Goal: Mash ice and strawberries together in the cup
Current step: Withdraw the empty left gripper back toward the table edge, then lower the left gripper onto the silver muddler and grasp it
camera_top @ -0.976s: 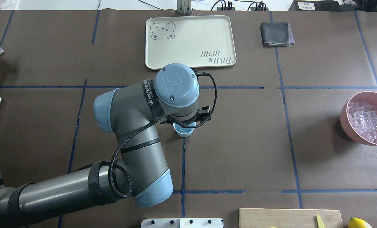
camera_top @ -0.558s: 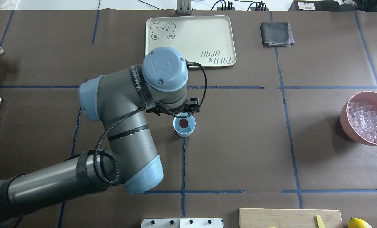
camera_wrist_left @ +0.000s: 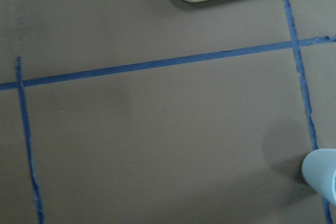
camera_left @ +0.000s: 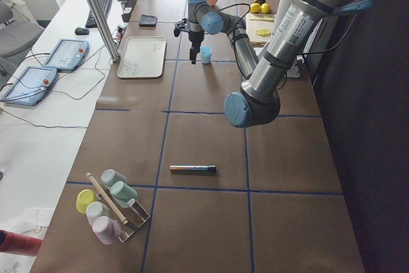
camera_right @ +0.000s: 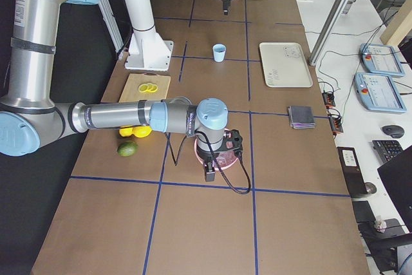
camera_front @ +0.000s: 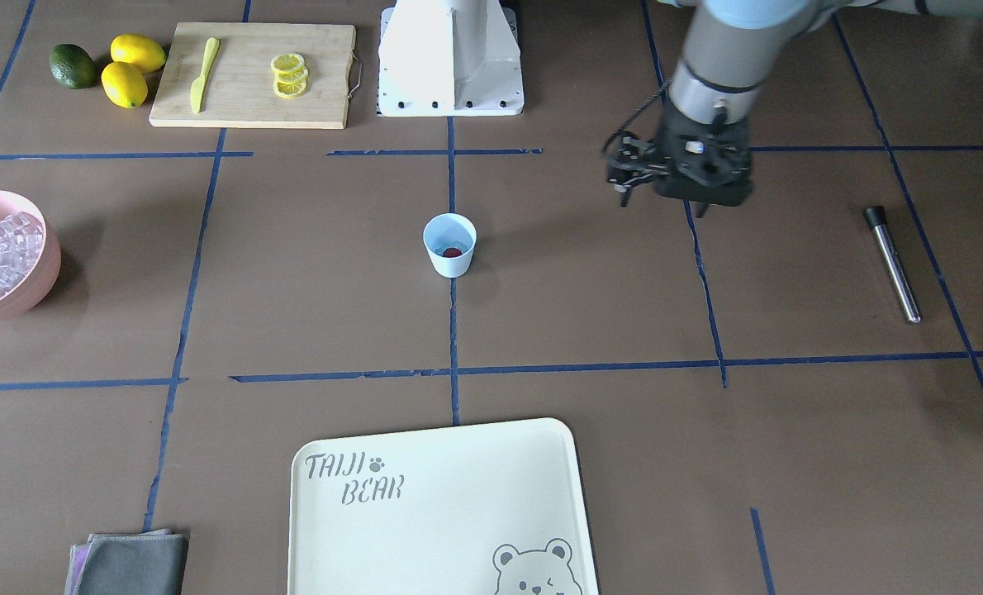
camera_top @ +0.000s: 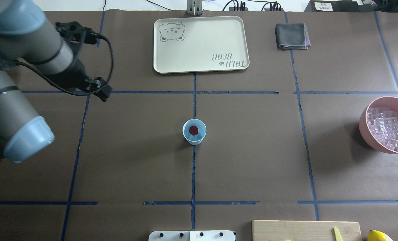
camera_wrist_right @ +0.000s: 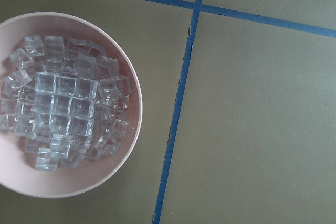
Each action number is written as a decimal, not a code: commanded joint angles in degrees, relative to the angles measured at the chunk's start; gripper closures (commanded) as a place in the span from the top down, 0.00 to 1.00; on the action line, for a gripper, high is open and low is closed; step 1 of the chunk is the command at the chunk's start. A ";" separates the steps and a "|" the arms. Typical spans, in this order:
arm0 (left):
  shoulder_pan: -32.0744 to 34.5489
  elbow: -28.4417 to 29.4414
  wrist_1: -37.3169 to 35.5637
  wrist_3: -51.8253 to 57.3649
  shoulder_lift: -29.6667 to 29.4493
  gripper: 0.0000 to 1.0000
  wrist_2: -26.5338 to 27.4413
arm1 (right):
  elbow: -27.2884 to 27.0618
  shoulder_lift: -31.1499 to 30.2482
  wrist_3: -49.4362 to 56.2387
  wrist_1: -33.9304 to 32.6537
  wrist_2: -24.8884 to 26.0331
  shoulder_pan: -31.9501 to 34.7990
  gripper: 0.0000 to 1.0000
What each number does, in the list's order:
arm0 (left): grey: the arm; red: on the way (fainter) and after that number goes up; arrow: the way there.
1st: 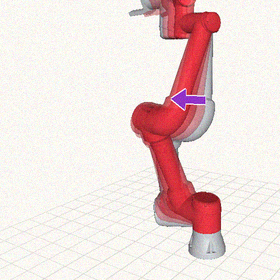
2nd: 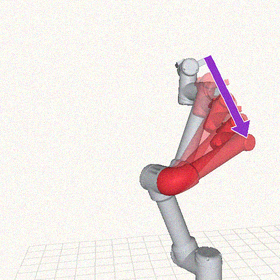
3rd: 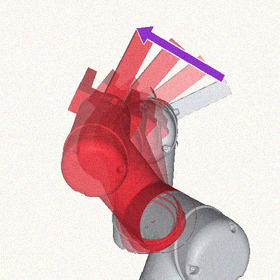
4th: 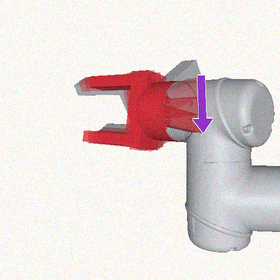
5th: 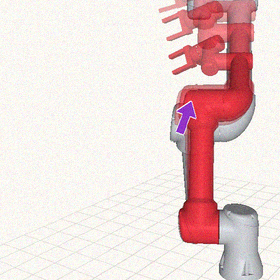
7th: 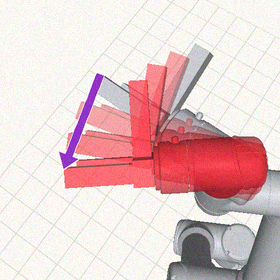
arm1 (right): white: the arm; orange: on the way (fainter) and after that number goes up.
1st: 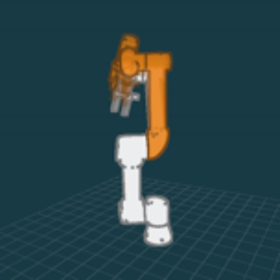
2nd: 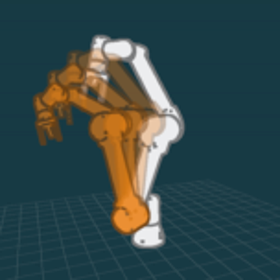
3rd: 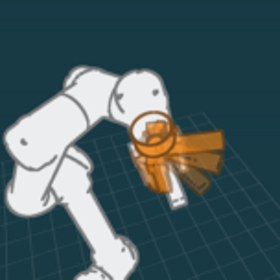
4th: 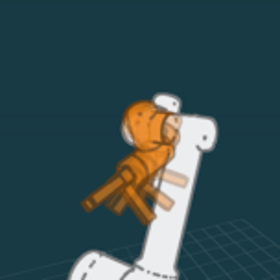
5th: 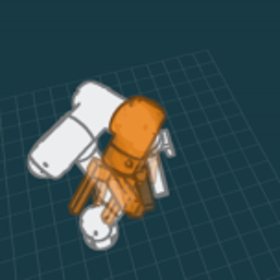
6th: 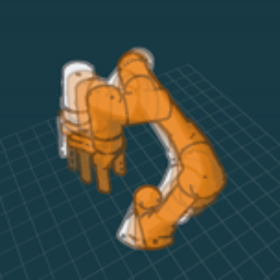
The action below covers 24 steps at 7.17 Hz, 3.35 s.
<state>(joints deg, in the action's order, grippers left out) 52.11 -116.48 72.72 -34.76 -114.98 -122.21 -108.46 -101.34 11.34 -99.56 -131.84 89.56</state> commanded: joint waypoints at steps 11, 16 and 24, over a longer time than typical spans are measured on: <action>18.50 33.38 54.91 7.21 27.09 1.00 -8.31 | -0.26 0.00 0.00 0.07 0.00 0.00 1.00; 11.53 40.19 61.93 0.40 24.54 1.00 -5.52 | -0.17 -0.17 0.00 -0.02 0.00 0.00 1.00; 10.64 40.81 61.84 0.75 23.66 0.00 -4.97 | -0.35 -0.17 0.00 0.07 0.00 0.00 1.00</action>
<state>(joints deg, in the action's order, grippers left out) 62.76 -75.56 134.63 -34.03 -91.31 -127.08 -108.79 -101.51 11.34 -99.49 -131.84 89.56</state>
